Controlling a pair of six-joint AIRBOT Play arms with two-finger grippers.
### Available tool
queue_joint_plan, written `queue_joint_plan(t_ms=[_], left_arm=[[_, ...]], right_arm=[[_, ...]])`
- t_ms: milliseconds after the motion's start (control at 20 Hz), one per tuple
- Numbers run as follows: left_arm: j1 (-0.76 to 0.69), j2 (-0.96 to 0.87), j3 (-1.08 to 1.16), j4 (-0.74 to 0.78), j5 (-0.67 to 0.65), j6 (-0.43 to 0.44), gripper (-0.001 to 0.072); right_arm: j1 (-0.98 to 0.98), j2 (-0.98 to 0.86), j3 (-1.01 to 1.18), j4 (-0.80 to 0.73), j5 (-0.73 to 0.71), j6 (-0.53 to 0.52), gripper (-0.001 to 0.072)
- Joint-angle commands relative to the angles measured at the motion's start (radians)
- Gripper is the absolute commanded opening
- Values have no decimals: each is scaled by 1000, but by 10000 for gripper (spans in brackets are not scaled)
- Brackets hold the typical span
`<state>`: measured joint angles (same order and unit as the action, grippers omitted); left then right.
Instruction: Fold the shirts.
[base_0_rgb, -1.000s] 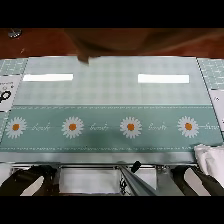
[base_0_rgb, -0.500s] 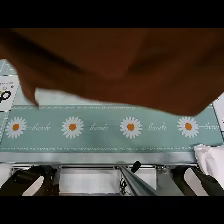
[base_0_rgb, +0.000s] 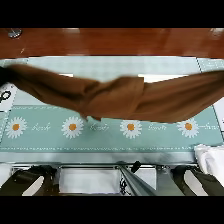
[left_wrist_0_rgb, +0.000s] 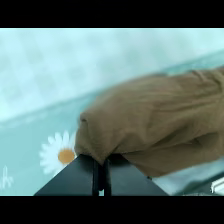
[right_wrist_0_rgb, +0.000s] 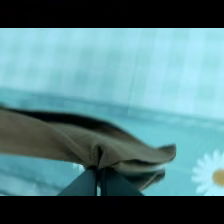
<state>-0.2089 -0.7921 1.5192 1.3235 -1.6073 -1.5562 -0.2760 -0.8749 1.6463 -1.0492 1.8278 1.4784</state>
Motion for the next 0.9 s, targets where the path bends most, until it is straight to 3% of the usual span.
queue_joint_plan(t_ms=[0, 100, 450, 650, 850], left_arm=[[0, -5, -232, -6, 5, -8, 27], [-2, -13, -322, -10, 130, -7, 27], [-3, -179, -396, -45, 588, 4, 28], [-3, -291, -396, -49, 859, 64, 27], [-17, -436, -396, -60, 979, 64, 28]], right_arm=[[139, -13, -235, -228, -25, 1, 25], [159, -74, -285, -297, -117, 1, 25], [159, -336, -285, -243, -496, 3, 26], [158, -423, -285, -241, -673, 6, 26], [159, -502, -285, -240, -813, 34, 26]])
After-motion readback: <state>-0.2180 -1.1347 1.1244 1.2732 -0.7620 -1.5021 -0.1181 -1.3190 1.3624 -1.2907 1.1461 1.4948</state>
